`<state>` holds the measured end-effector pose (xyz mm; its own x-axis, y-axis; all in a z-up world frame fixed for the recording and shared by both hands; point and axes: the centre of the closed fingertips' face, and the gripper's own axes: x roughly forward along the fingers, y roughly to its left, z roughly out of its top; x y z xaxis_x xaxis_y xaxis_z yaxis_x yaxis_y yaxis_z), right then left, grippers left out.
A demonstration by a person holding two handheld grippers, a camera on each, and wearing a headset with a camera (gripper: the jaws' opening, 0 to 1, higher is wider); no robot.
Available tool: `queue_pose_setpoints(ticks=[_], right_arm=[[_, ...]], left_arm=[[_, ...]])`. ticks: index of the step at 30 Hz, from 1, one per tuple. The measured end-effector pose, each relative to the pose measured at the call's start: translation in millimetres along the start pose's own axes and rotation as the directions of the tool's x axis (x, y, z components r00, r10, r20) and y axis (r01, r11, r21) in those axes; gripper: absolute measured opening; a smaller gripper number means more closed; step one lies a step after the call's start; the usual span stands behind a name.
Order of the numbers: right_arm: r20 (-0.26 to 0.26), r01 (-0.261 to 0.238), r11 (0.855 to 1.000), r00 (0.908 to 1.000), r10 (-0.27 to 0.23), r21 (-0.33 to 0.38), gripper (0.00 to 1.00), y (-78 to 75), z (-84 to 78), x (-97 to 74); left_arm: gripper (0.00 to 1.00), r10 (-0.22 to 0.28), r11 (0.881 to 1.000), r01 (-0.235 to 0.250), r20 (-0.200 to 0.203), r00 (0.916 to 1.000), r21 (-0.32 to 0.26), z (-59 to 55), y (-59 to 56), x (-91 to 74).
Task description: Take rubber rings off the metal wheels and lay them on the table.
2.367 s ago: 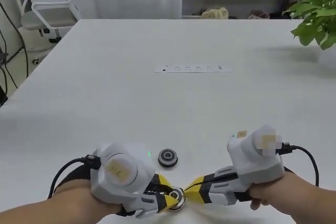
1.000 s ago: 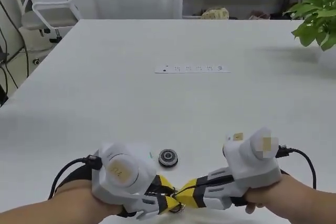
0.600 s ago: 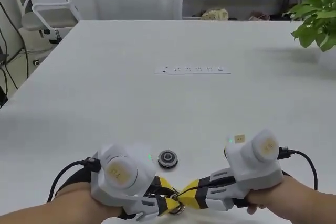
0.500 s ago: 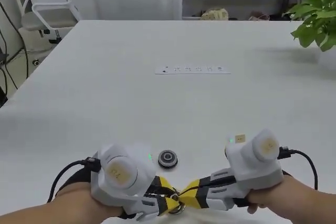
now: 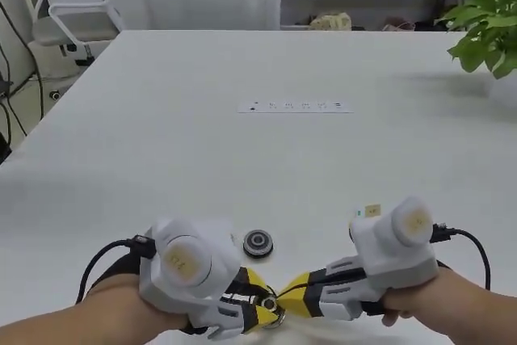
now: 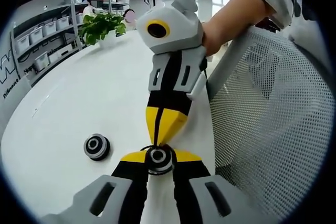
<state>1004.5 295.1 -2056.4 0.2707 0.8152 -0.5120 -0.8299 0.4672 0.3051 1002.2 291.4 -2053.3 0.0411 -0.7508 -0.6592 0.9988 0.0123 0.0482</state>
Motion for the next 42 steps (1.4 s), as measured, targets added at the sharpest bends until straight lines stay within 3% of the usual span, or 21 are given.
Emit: queue_pose_setpoints(ticks=[7,16,28,42], right_arm=[[0.011,0.006,1.0,0.9999,-0.006,0.008,0.0,-2.3,1.7,-2.4],[0.017,0.005,1.0,0.9998,-0.005,0.007,0.0,-1.2,3.7,-2.8],[0.026,0.009,1.0,0.9996,-0.01,0.008,0.0,-2.0,6.2,-5.0],[0.053,0.026,1.0,0.9983,-0.026,0.014,0.0,-6.4,13.8,-10.8]], left_arm=[[0.18,0.0,1.0,0.0,0.008,1.0,-0.014,2.2,0.6,-4.9],[0.26,0.005,1.0,-0.004,0.043,0.9991,-0.02,16.4,3.1,-18.2],[0.34,0.019,0.999,-0.018,0.053,0.9984,-0.031,18.0,4.2,-34.7],[0.41,0.068,0.996,-0.062,0.095,0.9932,-0.064,21.8,10.9,-57.8]])
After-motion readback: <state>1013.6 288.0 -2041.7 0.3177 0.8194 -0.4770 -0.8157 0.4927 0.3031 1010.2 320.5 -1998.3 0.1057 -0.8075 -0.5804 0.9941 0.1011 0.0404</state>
